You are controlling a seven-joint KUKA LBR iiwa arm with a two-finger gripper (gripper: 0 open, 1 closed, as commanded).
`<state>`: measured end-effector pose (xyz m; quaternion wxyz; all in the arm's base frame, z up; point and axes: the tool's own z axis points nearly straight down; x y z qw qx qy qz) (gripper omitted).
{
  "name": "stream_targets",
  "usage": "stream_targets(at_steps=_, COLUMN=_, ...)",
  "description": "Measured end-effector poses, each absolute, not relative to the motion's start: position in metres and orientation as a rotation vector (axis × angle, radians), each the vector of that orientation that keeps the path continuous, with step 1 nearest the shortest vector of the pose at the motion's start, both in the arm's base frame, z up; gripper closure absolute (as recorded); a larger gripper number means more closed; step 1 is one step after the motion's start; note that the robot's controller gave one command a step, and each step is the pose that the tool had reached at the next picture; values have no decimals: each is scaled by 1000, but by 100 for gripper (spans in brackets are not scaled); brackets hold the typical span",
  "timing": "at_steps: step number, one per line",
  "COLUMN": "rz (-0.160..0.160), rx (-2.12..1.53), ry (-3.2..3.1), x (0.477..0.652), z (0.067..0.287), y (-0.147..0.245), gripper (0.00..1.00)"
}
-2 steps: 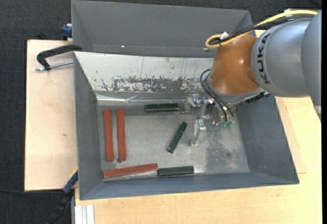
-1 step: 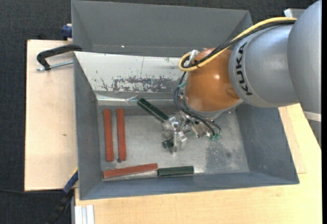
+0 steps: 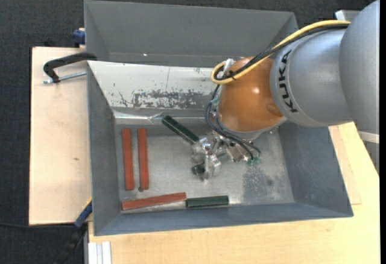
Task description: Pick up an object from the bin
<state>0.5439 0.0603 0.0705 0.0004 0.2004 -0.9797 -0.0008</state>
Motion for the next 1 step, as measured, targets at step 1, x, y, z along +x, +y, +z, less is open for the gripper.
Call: stream_targets(at_steps=1, rz=-1, rx=545, ry=-3101, x=552, z=204, y=47, gripper=100)
